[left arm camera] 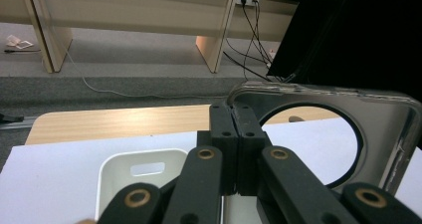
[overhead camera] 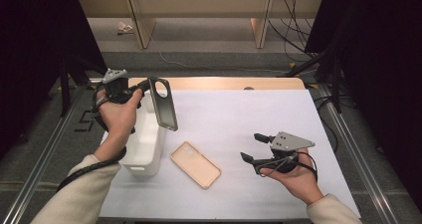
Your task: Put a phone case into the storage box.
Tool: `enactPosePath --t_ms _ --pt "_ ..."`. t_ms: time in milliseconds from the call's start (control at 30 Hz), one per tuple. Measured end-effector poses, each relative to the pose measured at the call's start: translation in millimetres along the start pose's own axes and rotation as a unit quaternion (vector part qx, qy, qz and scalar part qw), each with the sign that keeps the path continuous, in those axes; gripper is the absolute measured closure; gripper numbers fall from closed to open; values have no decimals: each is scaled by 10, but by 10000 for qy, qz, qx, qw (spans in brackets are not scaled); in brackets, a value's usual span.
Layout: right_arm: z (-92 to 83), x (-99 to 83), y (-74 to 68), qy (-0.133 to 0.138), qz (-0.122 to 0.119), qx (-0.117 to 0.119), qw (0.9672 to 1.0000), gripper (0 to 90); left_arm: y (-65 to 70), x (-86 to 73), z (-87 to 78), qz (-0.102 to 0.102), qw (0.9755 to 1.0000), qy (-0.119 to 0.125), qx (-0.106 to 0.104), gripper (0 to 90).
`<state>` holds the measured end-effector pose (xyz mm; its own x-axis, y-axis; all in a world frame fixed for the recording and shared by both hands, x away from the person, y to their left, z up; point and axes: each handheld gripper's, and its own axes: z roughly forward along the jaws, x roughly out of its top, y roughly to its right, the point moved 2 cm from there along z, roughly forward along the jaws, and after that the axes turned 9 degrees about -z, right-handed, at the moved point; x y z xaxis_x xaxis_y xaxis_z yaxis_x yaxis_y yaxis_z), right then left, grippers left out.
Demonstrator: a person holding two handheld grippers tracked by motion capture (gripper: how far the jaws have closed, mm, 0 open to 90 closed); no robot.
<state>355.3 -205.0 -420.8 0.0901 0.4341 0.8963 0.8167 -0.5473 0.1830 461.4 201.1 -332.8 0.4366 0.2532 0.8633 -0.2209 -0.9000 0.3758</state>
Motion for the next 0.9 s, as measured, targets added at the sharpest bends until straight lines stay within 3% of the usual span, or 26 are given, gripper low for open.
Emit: enactPosePath --t_ms 900 --pt "-1 -4 5 -5 2 -12 10000 245 -107 160 12 -46 9996 163 220 889"
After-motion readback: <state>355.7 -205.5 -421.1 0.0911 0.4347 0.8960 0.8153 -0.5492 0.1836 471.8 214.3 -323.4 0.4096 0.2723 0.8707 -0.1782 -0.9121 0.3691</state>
